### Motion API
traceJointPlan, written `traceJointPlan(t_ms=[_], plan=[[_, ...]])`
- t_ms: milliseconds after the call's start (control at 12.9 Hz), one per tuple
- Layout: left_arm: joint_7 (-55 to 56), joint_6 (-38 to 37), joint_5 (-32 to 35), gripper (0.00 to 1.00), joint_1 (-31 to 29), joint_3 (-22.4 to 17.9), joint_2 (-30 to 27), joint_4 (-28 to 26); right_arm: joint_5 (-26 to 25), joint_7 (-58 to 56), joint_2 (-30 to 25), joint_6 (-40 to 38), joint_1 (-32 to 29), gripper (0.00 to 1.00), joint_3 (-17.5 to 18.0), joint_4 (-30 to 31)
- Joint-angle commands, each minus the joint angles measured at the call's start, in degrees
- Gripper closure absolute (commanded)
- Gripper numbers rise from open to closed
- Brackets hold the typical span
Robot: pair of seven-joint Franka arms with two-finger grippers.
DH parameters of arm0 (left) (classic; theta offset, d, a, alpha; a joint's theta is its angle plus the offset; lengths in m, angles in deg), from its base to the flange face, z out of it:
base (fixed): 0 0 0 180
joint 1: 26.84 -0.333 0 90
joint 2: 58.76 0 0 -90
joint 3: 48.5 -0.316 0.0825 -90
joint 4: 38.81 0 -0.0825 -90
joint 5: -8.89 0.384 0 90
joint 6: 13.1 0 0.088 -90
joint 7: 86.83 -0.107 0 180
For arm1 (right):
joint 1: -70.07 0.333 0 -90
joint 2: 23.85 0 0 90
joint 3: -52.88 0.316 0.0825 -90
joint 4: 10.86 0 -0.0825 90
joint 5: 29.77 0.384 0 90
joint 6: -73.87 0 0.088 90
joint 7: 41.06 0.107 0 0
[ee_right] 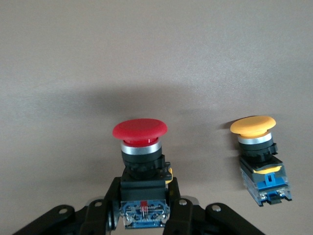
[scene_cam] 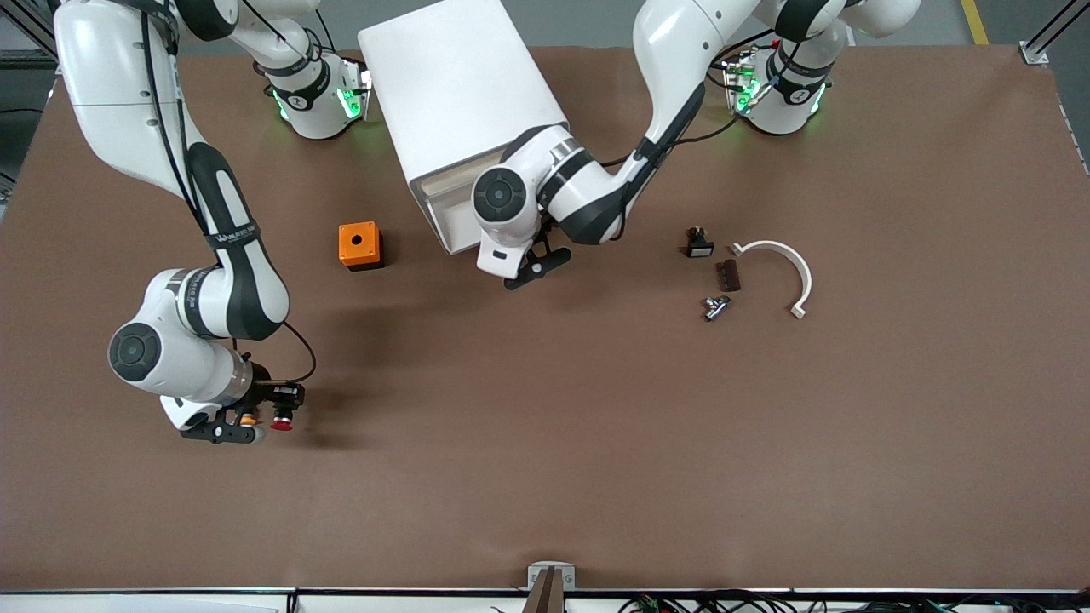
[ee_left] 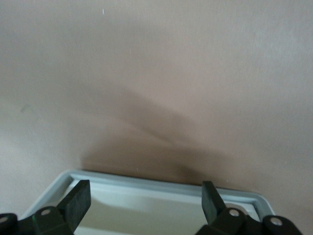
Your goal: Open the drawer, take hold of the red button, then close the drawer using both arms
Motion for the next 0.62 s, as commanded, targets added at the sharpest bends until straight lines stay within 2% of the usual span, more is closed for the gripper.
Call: traceJointPlan(t_ms=[0,387,541], plan=[[1.9,1.1,0.0,0.0,1.6,0.0,-0.9,-2.2,-0.6,-0.7,0.7,0.8,-1.0,0.97,0.9,0.1],[6.0,1.3,-0.1,0.0,4.5,0.6,-0.6,-2.6,-0.6,-0.7,2.5,1.9,-1.6,0.93,0.9,0.2],[5.9,1.5,0.0,0.0,4.6,0.7,-0.5,-2.6,-0.6,-0.8,3.0,1.9,-1.7,0.87,0.9,0.2]])
